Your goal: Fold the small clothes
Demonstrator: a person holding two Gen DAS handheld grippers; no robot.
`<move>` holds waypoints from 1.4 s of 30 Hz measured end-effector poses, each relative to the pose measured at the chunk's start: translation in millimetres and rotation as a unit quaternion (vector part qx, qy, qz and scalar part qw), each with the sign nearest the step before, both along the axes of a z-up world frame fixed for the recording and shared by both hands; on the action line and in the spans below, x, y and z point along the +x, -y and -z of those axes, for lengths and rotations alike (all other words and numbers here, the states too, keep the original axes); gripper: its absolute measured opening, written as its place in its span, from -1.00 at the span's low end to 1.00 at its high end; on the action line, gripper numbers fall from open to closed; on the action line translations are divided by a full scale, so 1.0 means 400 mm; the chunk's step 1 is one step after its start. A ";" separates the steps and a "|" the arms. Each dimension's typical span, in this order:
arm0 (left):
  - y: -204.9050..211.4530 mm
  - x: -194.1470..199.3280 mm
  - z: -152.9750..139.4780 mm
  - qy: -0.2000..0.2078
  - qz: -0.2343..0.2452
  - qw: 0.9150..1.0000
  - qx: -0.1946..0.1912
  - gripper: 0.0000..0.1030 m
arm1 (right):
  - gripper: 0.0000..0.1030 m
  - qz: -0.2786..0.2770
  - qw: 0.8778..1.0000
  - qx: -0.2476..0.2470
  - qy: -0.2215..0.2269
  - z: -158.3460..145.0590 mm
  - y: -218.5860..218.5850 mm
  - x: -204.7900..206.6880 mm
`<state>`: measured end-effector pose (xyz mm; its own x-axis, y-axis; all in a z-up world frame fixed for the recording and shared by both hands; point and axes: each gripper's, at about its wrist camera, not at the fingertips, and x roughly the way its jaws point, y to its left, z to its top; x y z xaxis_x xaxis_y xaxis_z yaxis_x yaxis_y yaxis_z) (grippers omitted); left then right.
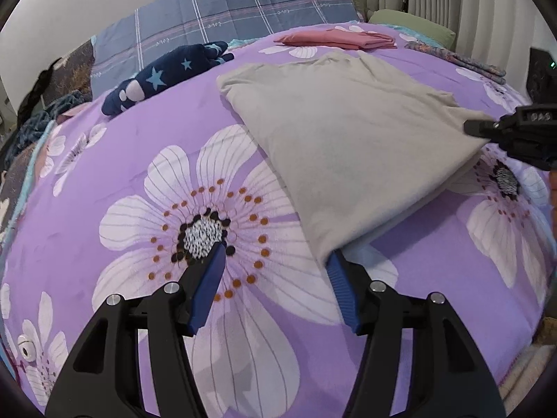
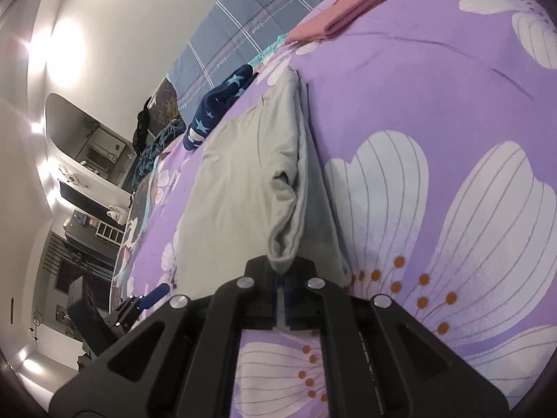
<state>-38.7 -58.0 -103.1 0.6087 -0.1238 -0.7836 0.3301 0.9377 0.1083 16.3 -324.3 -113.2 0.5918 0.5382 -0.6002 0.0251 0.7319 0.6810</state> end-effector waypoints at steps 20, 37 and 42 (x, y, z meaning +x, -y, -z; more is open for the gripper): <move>0.124 0.081 0.028 -0.045 0.077 0.993 -0.082 -0.87 | -0.78 -0.015 0.990 -0.108 0.093 -0.126 -0.059 -0.032; 0.088 0.068 0.023 -0.053 0.086 0.988 -0.119 -0.83 | -1.00 -0.032 0.985 -0.170 0.002 0.002 -0.059 0.023; 0.030 0.073 -0.054 -0.021 0.075 0.981 -0.176 -0.84 | -0.87 -0.056 0.980 -0.182 0.049 -0.077 -0.086 0.039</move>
<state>-9.4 -69.8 -81.6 0.5304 -0.4765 -0.7012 0.4643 0.8553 -0.2300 32.0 -289.7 -82.3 0.6059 0.3640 -0.7074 -0.1220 0.9212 0.3695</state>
